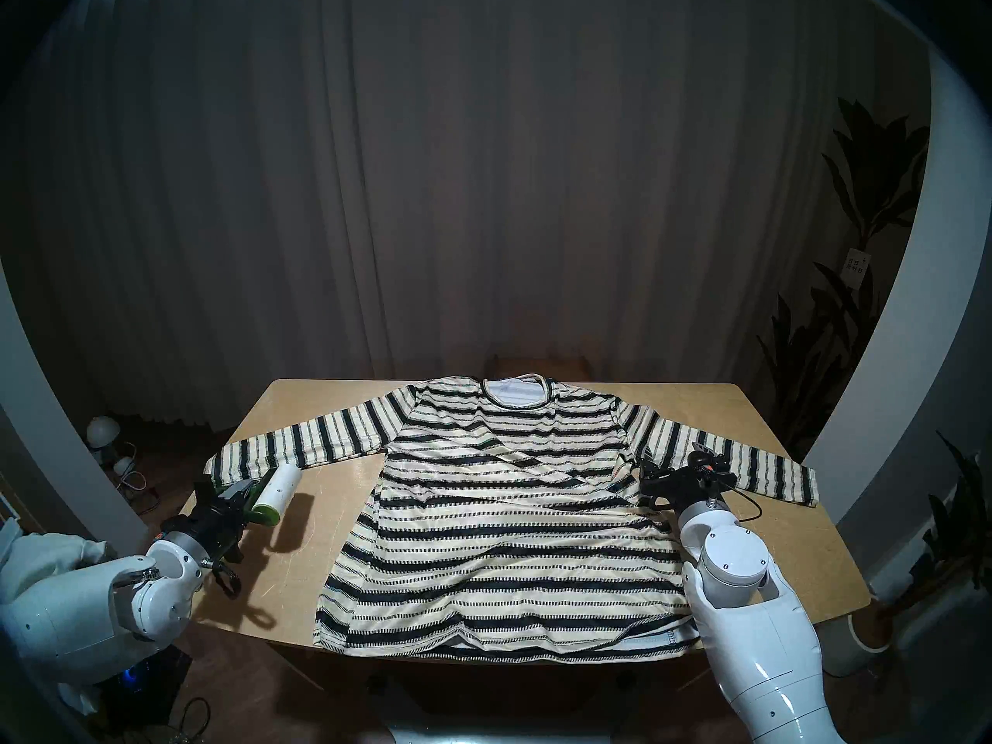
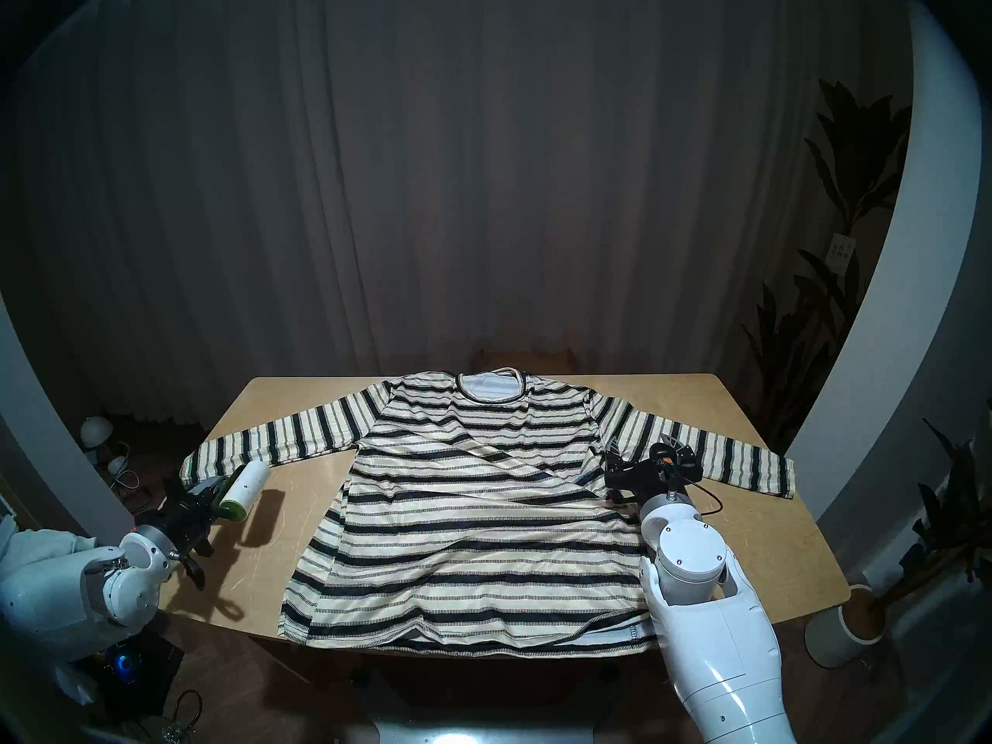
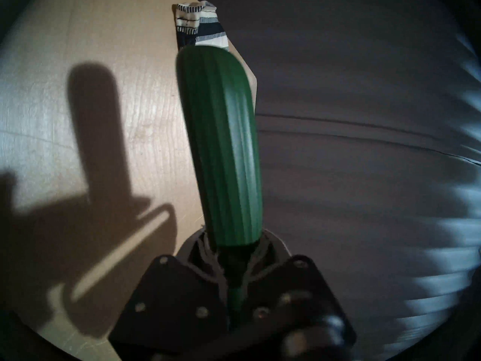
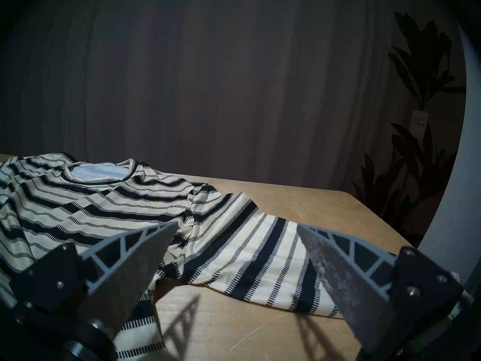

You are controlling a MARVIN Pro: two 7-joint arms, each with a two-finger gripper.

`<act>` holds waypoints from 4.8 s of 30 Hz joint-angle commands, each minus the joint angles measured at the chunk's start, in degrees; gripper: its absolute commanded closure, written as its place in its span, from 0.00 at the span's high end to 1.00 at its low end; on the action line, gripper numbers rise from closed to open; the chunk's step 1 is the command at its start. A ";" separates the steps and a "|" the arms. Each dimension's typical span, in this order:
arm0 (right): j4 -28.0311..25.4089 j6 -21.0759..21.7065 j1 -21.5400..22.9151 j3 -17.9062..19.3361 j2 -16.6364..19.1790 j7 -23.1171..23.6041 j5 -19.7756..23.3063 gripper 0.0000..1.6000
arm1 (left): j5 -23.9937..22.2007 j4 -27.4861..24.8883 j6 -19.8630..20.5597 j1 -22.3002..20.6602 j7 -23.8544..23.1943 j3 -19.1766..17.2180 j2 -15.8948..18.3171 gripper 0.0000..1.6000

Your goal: Use the fur roller to clean a top

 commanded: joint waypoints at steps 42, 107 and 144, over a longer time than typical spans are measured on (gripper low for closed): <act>-6.02 -1.00 -1.54 1.83 1.70 -1.13 0.81 1.00 | 1.64 1.72 -2.00 -12.05 20.06 0.51 -3.42 0.33; -7.64 9.21 10.77 -6.63 -2.74 1.15 3.96 1.00 | 40.22 -13.61 -36.97 -3.79 16.60 -7.50 13.10 1.00; -0.27 9.04 17.95 -9.71 -3.25 2.53 4.68 1.00 | 60.83 -8.61 -31.93 -4.58 18.50 -3.23 13.77 1.00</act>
